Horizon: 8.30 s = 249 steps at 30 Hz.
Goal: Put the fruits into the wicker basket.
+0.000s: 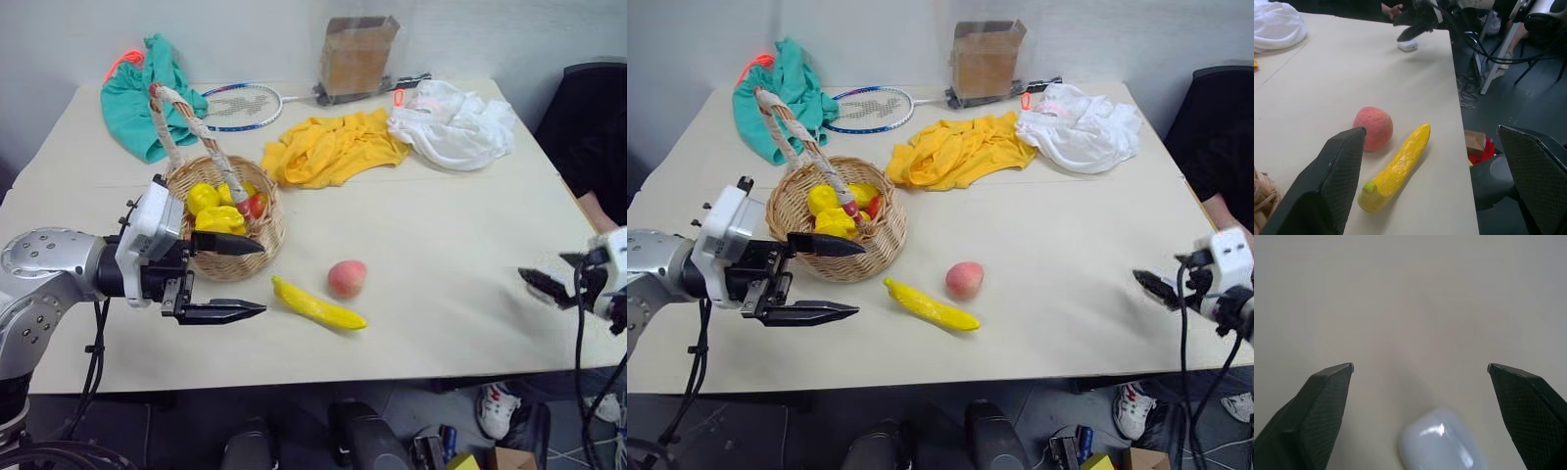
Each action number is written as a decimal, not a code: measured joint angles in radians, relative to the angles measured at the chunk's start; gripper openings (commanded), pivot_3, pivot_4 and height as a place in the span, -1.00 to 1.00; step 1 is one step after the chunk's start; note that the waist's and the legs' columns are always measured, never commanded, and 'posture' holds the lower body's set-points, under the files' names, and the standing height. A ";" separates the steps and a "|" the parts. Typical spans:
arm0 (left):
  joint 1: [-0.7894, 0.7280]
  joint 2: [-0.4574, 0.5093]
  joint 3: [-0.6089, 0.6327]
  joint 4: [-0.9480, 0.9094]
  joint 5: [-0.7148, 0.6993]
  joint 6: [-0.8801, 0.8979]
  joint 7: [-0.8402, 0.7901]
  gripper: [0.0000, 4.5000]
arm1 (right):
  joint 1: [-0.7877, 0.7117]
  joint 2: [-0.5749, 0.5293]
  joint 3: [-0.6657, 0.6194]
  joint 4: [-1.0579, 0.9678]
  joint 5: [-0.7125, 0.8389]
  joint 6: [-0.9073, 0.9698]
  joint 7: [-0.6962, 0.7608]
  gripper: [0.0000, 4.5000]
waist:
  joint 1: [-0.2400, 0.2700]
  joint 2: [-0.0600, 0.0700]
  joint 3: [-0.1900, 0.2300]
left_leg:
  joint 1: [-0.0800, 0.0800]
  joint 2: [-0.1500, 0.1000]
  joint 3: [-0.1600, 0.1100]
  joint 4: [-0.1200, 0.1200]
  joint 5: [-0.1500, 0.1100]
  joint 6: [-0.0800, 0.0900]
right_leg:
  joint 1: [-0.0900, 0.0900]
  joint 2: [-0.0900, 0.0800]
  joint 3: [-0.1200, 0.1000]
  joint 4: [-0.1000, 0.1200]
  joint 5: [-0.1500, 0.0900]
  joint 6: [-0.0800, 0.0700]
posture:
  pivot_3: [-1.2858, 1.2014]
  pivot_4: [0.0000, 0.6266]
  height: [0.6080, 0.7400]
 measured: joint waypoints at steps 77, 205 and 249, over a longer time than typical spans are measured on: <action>0.401 -0.054 0.626 -0.128 -0.190 0.138 0.285 1.00 | -1.161 0.762 0.731 0.633 -0.183 -0.215 0.266 -0.45 | -0.034 -0.005 0.000 | -0.017 0.001 -0.002 0.003 -0.003 0.000 | -0.018 -0.004 -0.005 0.006 -0.002 -0.004 | 0.03 -0.52 1.00; 0.435 0.031 0.701 -0.044 -0.185 0.096 0.223 1.00 | -0.810 0.903 0.669 0.082 -0.022 0.081 0.244 -0.84 | -0.056 -0.010 -0.001 | -0.011 -0.001 -0.011 -0.008 0.001 -0.008 | -0.018 -0.003 -0.006 0.012 -0.006 -0.011 | 0.03 -0.52 1.00; -0.190 -0.071 -0.006 0.175 -0.047 0.016 0.001 1.00 | 0.317 -0.291 -0.529 -0.052 0.216 0.312 0.435 0.99 | 0.008 -0.006 0.002 | 0.004 0.000 -0.009 -0.004 0.002 -0.004 | 0.003 0.006 0.002 -0.002 -0.003 -0.004 | 0.03 -0.52 1.00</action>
